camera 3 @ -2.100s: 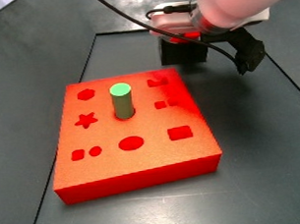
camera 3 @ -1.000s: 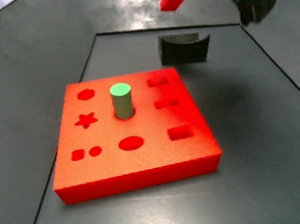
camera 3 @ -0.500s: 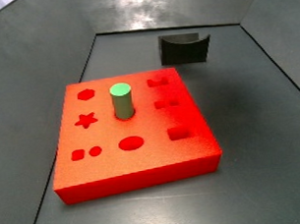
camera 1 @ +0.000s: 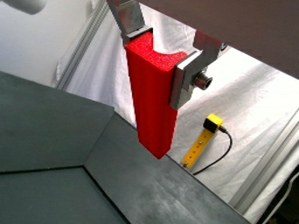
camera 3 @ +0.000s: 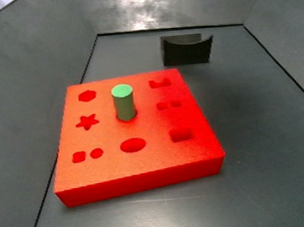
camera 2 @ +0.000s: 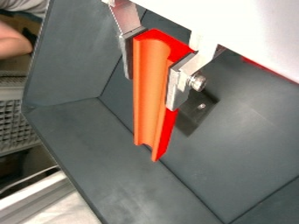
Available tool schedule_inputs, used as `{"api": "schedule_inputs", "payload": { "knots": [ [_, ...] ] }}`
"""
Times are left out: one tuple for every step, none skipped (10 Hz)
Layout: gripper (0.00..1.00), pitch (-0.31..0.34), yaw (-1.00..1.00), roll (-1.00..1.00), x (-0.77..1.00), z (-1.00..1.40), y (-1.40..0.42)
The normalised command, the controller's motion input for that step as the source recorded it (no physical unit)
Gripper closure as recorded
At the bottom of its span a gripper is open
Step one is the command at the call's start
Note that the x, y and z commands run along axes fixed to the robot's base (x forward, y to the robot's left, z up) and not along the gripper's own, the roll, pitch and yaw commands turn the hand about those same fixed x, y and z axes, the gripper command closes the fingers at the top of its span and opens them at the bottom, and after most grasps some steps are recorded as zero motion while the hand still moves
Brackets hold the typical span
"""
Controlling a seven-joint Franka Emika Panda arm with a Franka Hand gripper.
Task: Pick up the arch object. Move up. Place the arch object on the fixture. Regrasp the arch object. Move to above the board. Insert the arch object.
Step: Move to above the board.
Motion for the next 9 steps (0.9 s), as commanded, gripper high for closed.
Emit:
{"api": "schedule_inputs", "payload": {
  "knots": [
    [1.00, -0.069, -0.05, -1.00, -0.47, 0.03, -1.00],
    [1.00, -0.083, -0.05, -1.00, -0.49, 0.04, -1.00],
    [1.00, -0.083, -0.05, -1.00, -0.51, 0.03, -1.00],
    [1.00, -0.094, -0.06, -1.00, -0.55, 0.04, -1.00],
    [1.00, -0.100, -0.06, -1.00, -0.58, 0.03, -0.95],
    [1.00, -0.100, -0.07, -1.00, -0.42, 0.02, -0.63],
    [1.00, -0.101, -0.07, -1.00, -0.31, 0.02, -0.43],
    [1.00, -0.096, -0.08, -1.00, -0.18, 0.01, -0.17],
    [1.00, -0.102, -0.08, -1.00, -0.12, 0.01, -0.06]
  ]
}}
